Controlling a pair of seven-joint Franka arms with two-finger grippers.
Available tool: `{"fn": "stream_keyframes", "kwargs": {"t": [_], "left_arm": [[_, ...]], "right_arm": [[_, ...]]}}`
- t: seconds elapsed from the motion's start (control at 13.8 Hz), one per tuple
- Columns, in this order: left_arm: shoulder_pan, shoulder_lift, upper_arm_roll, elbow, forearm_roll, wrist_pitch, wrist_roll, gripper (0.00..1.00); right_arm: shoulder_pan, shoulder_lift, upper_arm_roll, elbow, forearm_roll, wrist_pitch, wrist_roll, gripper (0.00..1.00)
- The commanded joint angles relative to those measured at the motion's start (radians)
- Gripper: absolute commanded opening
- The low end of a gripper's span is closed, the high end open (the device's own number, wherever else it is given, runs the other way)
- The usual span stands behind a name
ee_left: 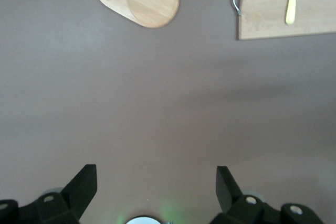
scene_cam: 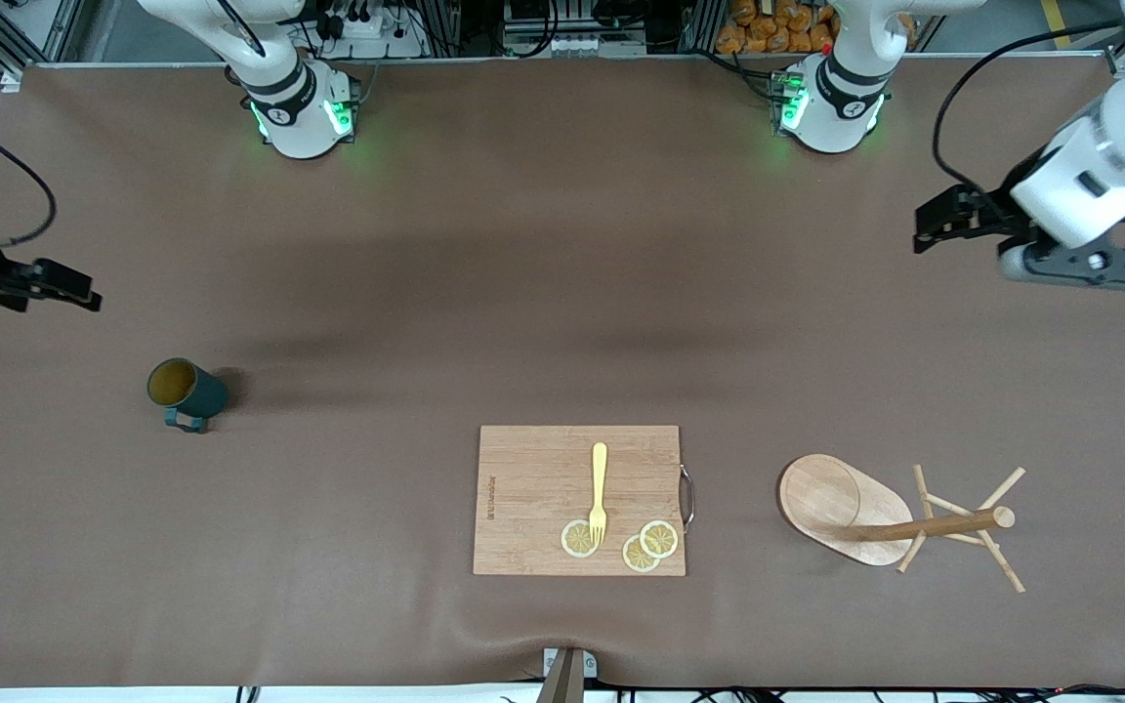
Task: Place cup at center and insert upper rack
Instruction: 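Reach the right gripper down and grasp the teal mug rim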
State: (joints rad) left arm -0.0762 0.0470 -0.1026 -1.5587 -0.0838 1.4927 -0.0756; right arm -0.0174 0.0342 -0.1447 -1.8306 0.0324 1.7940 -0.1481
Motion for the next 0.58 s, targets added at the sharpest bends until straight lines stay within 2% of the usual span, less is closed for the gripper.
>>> {"fn": "stream_keyframes", "kwargs": {"t": [0.0, 0.29, 0.51], "left_arm": [[-0.030, 0.048, -0.031, 0.006, -0.016, -0.003, -0.015, 1.00], [-0.031, 0.030, -0.043, 0.005, 0.002, 0.006, -0.015, 1.00], [0.042, -0.025, -0.039, 0.011, 0.002, 0.024, 0.005, 1.00]], "right_arm": [[-0.003, -0.011, 0.001, -0.131, 0.003, 0.117, -0.008, 1.00], [0.002, 0.001, 0.001, -0.315, 0.003, 0.350, -0.008, 1.00], [-0.003, 0.058, 0.001, -0.348, 0.003, 0.409, -0.007, 1.00]]}}
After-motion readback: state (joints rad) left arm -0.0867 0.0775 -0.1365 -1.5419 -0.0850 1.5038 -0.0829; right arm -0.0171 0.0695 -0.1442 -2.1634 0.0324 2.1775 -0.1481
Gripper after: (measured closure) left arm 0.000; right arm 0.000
